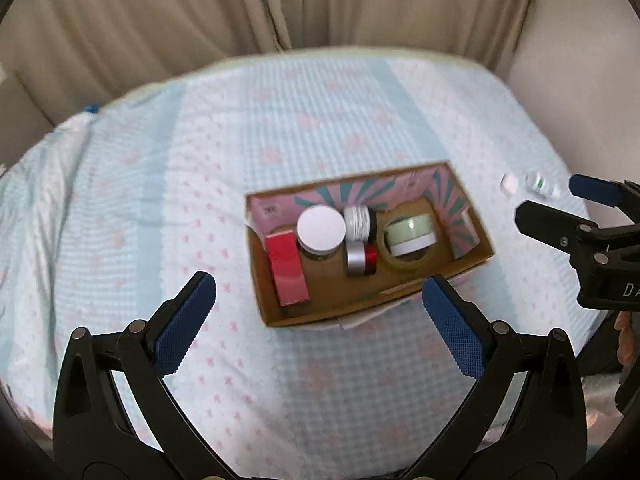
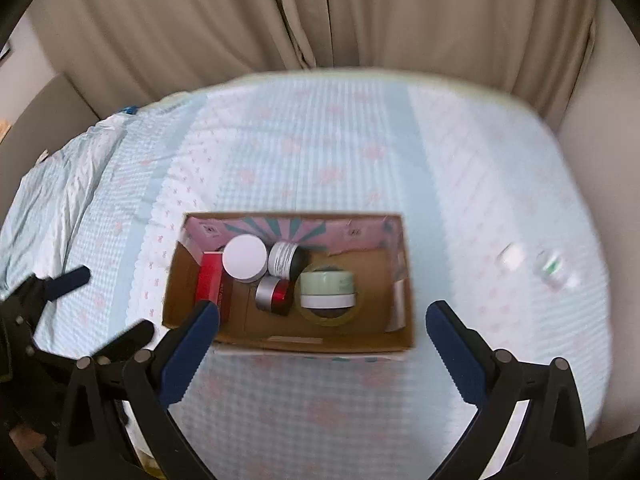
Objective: Organize rigid objects
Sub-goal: 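Withdraw both tools from the box toward the white case and pill bottle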
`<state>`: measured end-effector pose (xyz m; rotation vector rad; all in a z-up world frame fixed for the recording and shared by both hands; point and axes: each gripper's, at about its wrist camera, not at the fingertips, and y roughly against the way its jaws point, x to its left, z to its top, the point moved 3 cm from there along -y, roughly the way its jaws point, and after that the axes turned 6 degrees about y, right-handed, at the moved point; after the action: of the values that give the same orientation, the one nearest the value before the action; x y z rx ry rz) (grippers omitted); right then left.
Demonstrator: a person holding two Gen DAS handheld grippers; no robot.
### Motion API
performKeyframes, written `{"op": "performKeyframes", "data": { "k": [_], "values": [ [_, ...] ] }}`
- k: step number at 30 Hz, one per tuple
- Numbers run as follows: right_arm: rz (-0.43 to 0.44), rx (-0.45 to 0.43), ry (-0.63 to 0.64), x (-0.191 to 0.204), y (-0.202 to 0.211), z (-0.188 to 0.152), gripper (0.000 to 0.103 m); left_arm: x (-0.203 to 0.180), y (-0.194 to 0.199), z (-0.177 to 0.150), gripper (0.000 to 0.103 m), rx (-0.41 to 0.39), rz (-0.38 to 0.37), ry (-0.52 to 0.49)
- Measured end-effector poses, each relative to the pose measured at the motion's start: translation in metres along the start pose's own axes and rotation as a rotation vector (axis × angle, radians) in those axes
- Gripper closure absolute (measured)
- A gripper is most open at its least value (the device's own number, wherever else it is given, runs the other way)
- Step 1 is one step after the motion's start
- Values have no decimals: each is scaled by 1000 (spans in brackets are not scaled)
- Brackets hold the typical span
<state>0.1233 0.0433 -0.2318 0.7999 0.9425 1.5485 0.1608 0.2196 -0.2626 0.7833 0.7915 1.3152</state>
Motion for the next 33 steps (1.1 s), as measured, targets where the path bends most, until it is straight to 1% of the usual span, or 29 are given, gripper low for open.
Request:
{"op": "performKeyframes", "data": {
  "k": [3,5,6,8,10,12,16,20,23,26,28,30,31,32,33],
  "values": [
    [-38,-48,5,2,41,0,0,0,39,4,0,-69,23,-2],
    [-38,-90,-18,0,67,0,0,-2,57,7,0,-106,31,-13],
    [-40,-117,-31,-1,80,-1,0,-5,69,10,0,-131,25,-16],
    [-55,-166,-46,-4,107,-1,0,-9,82,13,0,-155,-3,-10],
    [-85,-198,-51,-7,125,-1,0,-16,94,17,0,-165,-64,-9],
    [-112,-229,-72,-15,142,-4,0,-26,105,20,0,-188,-69,-19],
    [-106,-269,-136,-42,167,-15,0,-52,121,27,0,-231,-75,-45],
    [-172,-308,-149,-77,188,-27,0,-90,129,34,0,-259,-112,-57],
    [-196,-333,-172,-113,195,-36,0,-126,127,39,0,-260,-112,-79],
    [-186,-337,-186,-157,195,-46,0,-162,120,42,0,-267,-103,-80],
    [-178,-333,-168,-182,192,-51,0,-195,114,46,0,-271,-96,-66],
    [-151,-324,-131,-211,184,-54,0,-228,104,50,0,-266,-99,-57],
    [-140,-317,-114,-222,181,-55,0,-248,97,51,0,-266,-107,-64],
    [-127,-310,-96,-235,178,-56,0,-259,91,51,0,-266,-108,-72],
    [-106,-304,-68,-253,170,-56,0,-279,81,52,0,-266,-99,-91]
  ]
}}
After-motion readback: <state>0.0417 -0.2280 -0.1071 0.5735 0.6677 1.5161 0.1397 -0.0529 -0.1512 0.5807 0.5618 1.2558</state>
